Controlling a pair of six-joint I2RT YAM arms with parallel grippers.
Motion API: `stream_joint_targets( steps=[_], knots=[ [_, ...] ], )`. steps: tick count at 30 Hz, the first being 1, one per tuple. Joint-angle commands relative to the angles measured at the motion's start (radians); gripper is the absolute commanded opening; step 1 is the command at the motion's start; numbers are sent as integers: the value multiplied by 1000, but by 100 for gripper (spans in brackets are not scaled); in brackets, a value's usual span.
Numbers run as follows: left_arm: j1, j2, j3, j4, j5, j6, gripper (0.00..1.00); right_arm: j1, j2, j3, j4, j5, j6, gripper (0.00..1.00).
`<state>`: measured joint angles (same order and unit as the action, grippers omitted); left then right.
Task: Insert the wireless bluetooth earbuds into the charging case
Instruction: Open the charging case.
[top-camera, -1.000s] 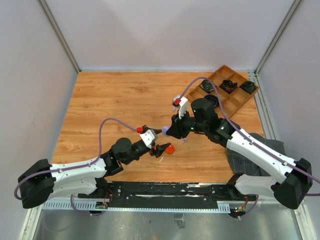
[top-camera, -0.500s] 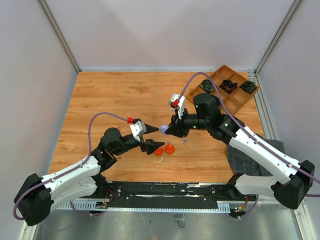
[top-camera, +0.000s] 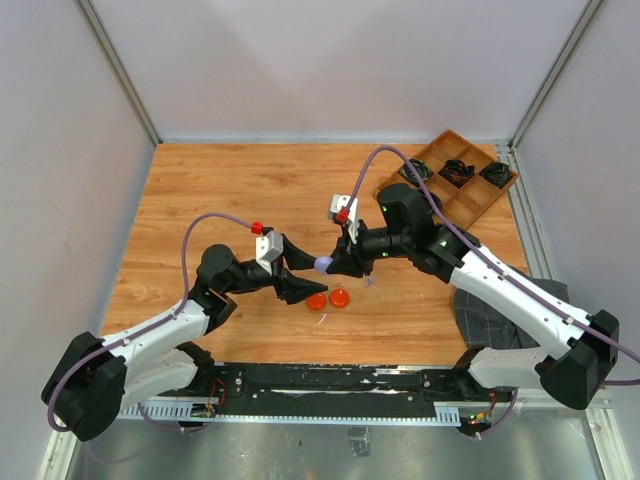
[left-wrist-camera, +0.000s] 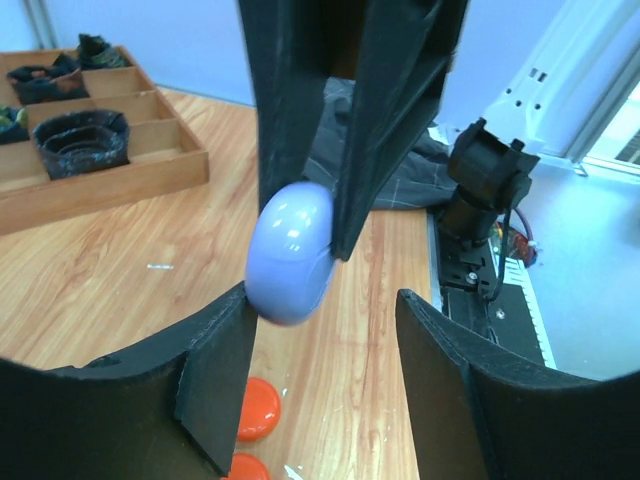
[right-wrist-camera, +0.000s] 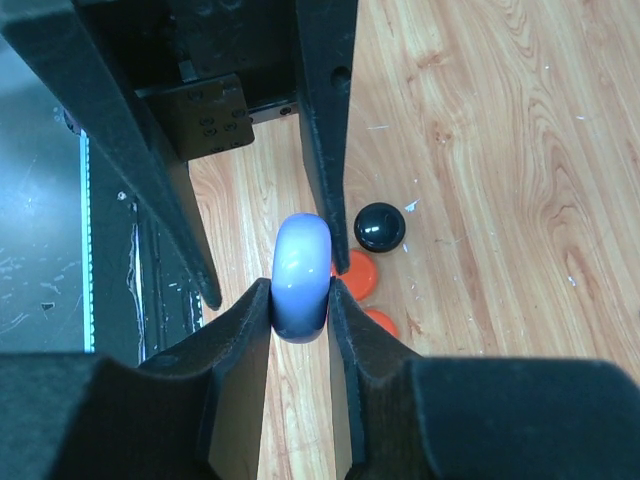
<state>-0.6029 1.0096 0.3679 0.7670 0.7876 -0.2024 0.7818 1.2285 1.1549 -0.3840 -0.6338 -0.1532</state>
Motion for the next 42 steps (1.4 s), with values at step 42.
stream_joint_targets(
  steps=[42],
  knots=[
    [11,156,-111,631,166,-372,20,13,33,34,-4,-140,-134,15]
  ],
)
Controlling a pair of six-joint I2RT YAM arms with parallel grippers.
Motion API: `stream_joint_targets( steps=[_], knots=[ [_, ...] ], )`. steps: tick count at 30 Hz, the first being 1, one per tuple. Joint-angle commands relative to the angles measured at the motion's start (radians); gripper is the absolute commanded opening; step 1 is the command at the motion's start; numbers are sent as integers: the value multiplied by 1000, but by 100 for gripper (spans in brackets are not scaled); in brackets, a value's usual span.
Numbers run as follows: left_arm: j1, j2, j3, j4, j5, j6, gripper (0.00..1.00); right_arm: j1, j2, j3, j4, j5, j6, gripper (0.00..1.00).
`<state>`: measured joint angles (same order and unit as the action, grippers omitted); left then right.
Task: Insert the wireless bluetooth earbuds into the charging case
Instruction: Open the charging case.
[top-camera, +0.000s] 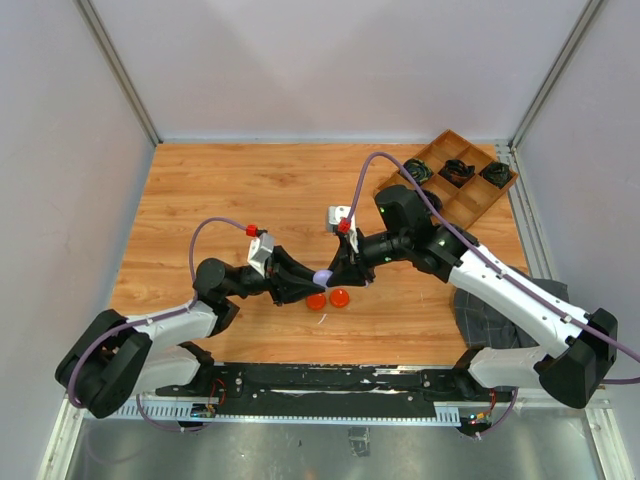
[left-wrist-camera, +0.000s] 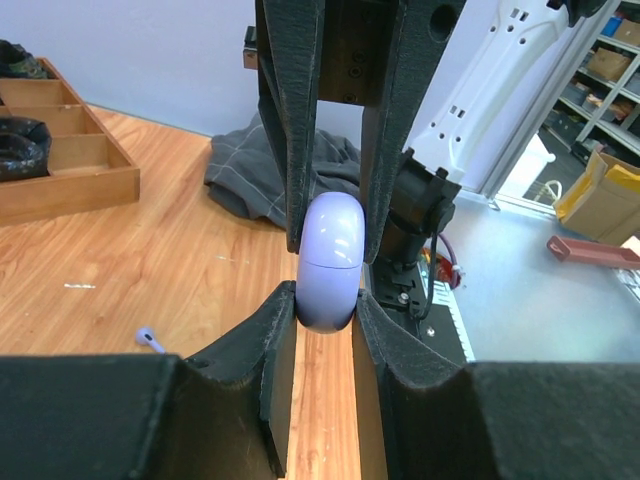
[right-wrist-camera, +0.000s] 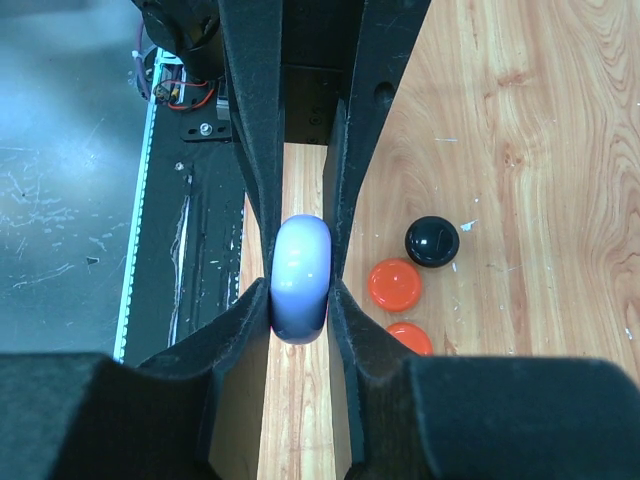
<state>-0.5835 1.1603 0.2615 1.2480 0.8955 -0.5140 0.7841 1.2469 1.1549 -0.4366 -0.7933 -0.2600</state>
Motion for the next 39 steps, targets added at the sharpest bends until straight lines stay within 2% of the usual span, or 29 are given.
stream_joint_targets(
  steps=[1,6,7,13,19,29,39],
  knots=[
    [-9,15,-7,184,62,-82,18,12,18,35,48,23,-27,15],
    [-9,61,-12,300,71,-151,1,16,21,43,48,38,-24,19],
    [-9,64,-15,302,68,-150,0,17,17,44,48,45,-23,20],
    [-9,32,-37,276,53,-96,0,17,-10,38,48,109,-19,37],
    [-9,-29,-47,194,46,-27,0,17,-27,35,66,180,-5,46],
    [-10,-96,-38,-24,45,123,0,16,-64,27,102,242,44,55],
    [-10,-127,-44,-78,33,167,0,15,-66,37,107,307,66,58]
  ],
)
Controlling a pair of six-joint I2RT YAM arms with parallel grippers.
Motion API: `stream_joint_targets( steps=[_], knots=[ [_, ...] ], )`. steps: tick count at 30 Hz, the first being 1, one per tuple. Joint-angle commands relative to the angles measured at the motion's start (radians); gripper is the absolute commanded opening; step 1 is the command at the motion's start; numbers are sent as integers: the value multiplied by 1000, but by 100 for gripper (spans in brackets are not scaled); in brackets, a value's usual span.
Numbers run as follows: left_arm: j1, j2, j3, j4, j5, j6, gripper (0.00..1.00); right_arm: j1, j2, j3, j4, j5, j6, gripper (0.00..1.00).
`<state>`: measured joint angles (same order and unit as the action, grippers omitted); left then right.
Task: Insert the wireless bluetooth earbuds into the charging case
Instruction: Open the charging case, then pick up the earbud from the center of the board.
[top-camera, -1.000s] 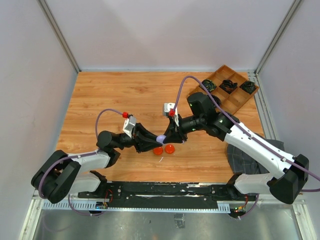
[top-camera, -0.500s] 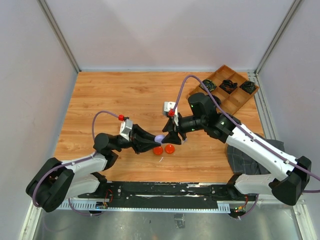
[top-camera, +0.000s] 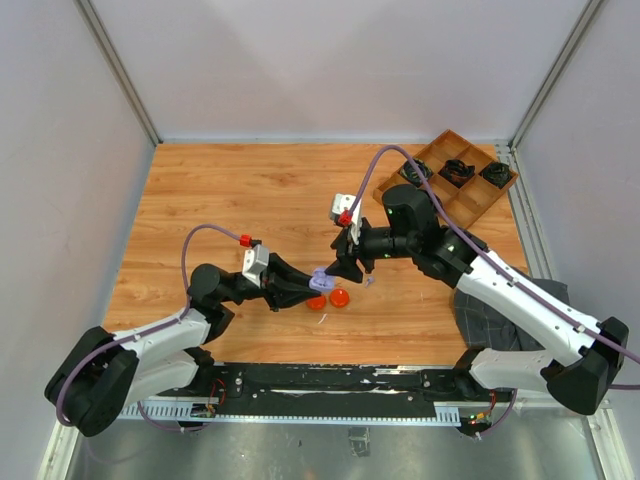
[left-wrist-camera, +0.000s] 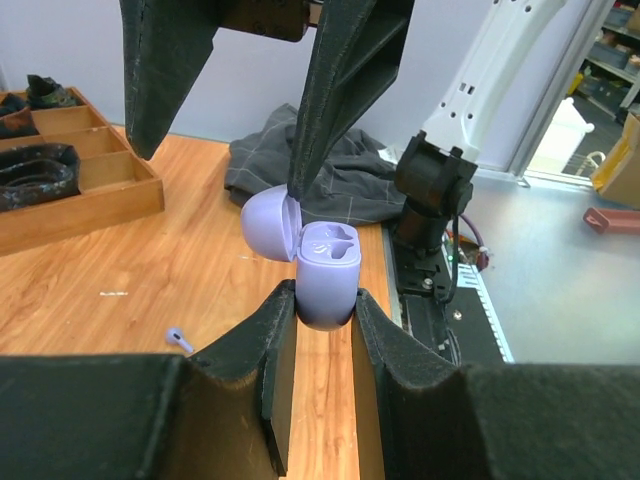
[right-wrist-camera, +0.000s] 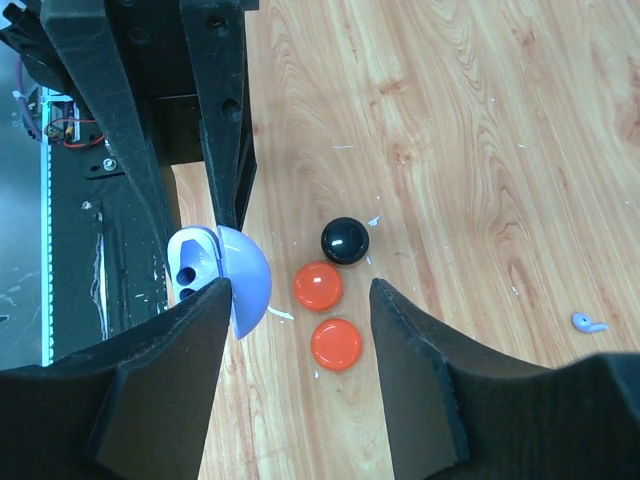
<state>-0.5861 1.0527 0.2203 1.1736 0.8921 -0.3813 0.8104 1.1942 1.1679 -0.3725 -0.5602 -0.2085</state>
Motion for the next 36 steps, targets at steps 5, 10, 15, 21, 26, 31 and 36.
stream_joint_targets(
  steps=[5,10,15,21,26,31,36],
  knots=[
    [-8,-22,-13,-3,-3,53,0,-11,-7,28,45,101,31,61],
    [-8,-28,-29,-56,-146,142,0,-13,-13,61,-7,154,80,68],
    [-7,-3,-117,77,-280,187,0,-27,-30,17,-53,318,179,71],
    [-7,13,-177,155,-349,232,0,-58,12,-45,-105,505,285,71],
    [-7,39,-199,197,-370,252,0,-68,106,-57,-156,628,367,70],
    [-7,73,-185,201,-340,234,0,-85,213,-42,-195,657,459,68],
    [-7,72,-191,194,-350,250,0,-117,312,-47,-212,651,533,65]
  ],
)
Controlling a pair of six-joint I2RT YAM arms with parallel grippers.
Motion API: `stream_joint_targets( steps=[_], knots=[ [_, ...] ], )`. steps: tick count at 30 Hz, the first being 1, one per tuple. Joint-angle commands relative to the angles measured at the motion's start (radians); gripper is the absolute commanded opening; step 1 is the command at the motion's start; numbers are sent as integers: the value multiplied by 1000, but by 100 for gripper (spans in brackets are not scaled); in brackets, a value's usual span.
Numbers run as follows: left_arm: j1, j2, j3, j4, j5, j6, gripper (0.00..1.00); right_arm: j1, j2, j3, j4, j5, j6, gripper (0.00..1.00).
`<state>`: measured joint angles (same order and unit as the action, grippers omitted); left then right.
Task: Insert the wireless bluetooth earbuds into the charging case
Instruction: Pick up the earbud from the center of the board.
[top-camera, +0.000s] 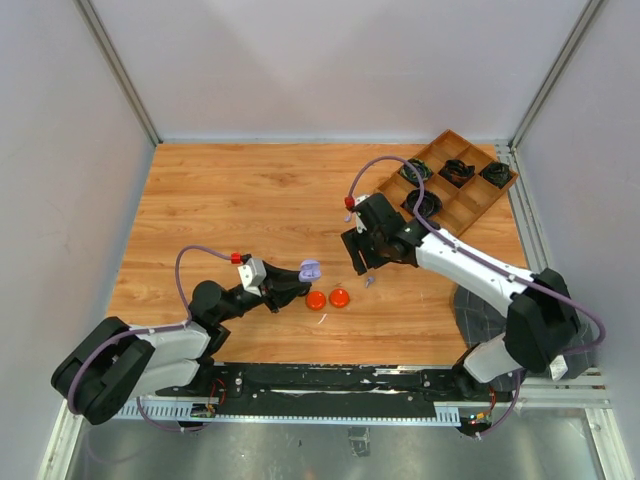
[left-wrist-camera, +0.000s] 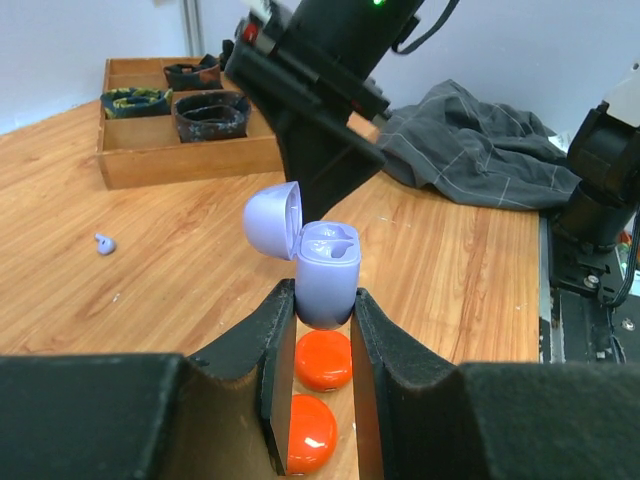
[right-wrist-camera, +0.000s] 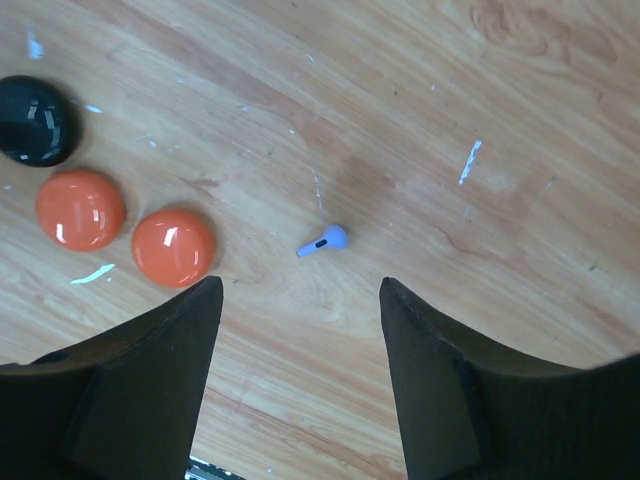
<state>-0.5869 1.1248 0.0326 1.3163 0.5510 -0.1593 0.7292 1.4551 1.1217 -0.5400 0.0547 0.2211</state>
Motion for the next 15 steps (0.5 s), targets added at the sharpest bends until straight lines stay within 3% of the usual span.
stream_joint_targets(
  steps=[1,15],
  knots=[
    [-7,-5,-2,45,-5,34,0,-46,66,-5,-44,34,114,64],
    [-7,-31,11,-16,3,40,0,-76,168,-98,67,-17,197,48]
  ],
)
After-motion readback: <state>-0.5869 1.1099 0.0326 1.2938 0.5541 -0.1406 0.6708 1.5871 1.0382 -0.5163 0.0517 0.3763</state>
